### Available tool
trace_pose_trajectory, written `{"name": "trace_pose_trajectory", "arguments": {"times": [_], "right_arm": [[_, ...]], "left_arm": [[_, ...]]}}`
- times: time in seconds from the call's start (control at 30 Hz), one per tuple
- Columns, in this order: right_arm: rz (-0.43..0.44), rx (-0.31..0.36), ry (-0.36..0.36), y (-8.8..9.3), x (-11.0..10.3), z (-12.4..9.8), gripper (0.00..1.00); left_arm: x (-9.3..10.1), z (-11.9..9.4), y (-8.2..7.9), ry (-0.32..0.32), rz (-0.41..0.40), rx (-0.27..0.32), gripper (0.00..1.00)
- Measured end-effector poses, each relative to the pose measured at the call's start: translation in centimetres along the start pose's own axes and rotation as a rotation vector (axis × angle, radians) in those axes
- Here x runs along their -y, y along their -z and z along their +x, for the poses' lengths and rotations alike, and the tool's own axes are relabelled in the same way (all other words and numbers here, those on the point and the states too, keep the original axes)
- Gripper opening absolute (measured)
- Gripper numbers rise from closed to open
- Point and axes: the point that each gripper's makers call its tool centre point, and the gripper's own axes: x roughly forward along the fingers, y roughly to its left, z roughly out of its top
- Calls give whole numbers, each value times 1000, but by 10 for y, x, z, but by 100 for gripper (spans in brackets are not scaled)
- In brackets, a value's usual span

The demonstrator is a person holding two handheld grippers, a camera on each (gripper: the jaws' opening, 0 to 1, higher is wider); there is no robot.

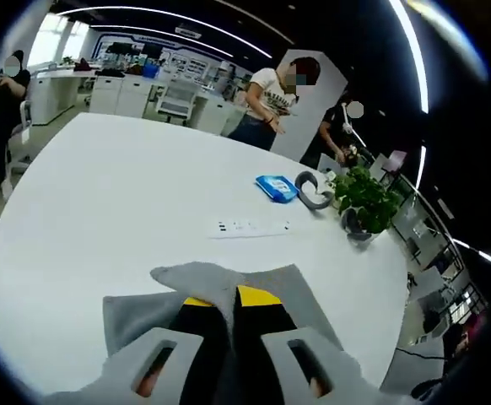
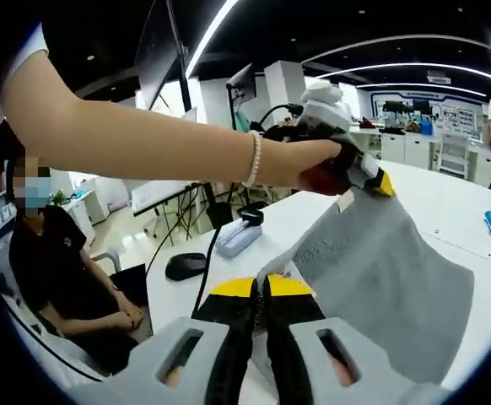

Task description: Fold the towel on the table until its edges align and the towel forms a compact rectangular stack.

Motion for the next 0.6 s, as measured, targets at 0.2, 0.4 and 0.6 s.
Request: {"name": "trace_pose_trajectory", "arguments": {"times": [0.2, 0.4, 0.6], "right_arm": [[17, -39, -25, 20, 3, 19, 2], [44, -74, -46, 40, 3, 35, 2], [71, -92, -58, 53, 2, 47, 5]], "left_arm": [[-24, 13, 22, -27, -18, -30, 2], [-39, 22, 39, -51, -8, -58, 2], [-60, 28, 56, -87, -1, -78, 3]]}}
